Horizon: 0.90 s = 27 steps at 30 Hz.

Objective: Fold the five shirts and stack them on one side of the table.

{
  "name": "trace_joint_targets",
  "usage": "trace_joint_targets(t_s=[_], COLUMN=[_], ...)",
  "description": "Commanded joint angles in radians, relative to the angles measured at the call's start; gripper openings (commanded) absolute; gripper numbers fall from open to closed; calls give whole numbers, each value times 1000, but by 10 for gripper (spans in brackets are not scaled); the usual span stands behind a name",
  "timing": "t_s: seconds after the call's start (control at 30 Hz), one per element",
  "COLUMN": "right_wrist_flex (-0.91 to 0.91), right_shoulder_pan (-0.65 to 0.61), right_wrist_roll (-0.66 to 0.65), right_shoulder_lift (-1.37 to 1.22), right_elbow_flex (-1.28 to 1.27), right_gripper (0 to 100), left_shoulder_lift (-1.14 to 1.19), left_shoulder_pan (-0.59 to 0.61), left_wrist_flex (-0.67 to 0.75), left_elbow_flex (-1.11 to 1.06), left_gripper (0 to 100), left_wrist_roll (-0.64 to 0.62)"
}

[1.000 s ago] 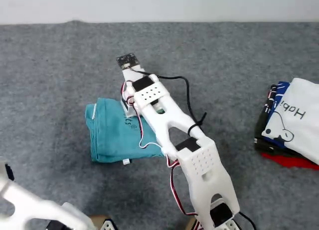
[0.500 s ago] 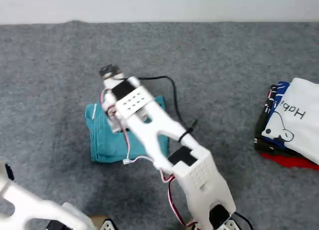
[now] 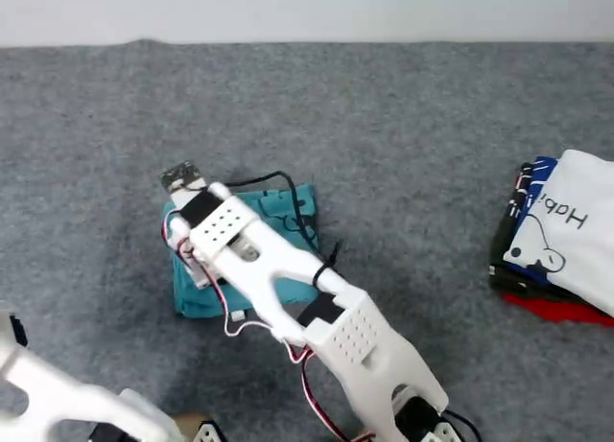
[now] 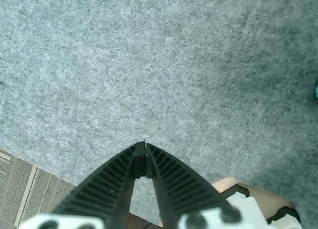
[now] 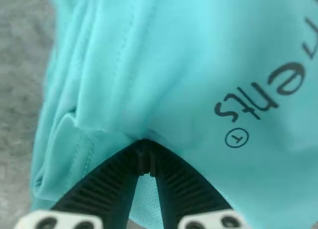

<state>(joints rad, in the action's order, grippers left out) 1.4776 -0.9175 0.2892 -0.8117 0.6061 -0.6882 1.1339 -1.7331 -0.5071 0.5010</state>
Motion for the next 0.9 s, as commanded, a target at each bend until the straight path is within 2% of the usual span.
trace_joint_targets(t_s=[0.0,0.23,0.33,0.5,0.6,0.73,0.87], right_wrist_flex=[-13,-27,-110,-283,-312,-294,-237], right_shoulder_pan=[-25,54,131,288,360,417,443], right_wrist_roll=[5,-12,-57,-60,-60,-69,-190], right_shoulder_lift=[87,194,214,217,225,225,225], right_elbow_flex=[25,25,25,25,25,25,25], right_gripper=[9,9,9,9,9,9,9], left_shoulder_lift=[-29,-29,-29,-29,-29,-49,-72], left_shoulder_pan=[5,3,3,3,-8,-101,-285], left_wrist_flex=[-20,-20,-20,-20,-21,-21,-21], left_elbow_flex=[4,4,4,4,16,82,111], left_gripper=[6,6,6,6,6,6,6], left_wrist_roll=[2,2,2,2,2,2,-18])
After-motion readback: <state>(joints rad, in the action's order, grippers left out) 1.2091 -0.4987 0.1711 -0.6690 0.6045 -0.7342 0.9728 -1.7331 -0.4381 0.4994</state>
